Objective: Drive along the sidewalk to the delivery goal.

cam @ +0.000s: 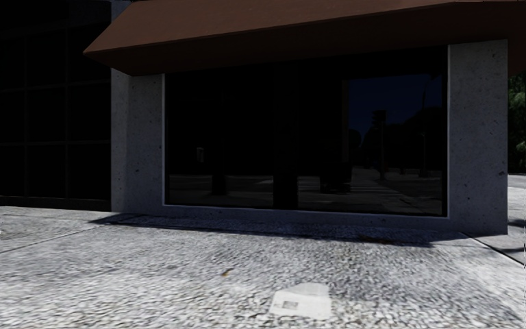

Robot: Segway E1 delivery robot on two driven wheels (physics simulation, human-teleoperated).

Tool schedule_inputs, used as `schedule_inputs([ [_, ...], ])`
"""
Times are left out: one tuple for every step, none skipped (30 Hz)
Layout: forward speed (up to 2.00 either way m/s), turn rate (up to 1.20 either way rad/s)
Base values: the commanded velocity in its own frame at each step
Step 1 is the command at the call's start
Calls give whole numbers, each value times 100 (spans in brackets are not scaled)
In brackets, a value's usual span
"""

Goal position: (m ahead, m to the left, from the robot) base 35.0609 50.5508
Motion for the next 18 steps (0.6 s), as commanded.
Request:
schedule_inputs([
  [156, 41],
  [156, 41],
  [156, 41],
  [156, 42],
  [156, 42],
  [156, 42],
  [154, 43],
  [154, 43],
  [148, 45],
  [139, 48],
  [135, 51],
  [133, 53],
  [132, 54],
  [132, 55],
  [132, 55],
  [132, 56],
  [132, 56],
  [132, 57],
])
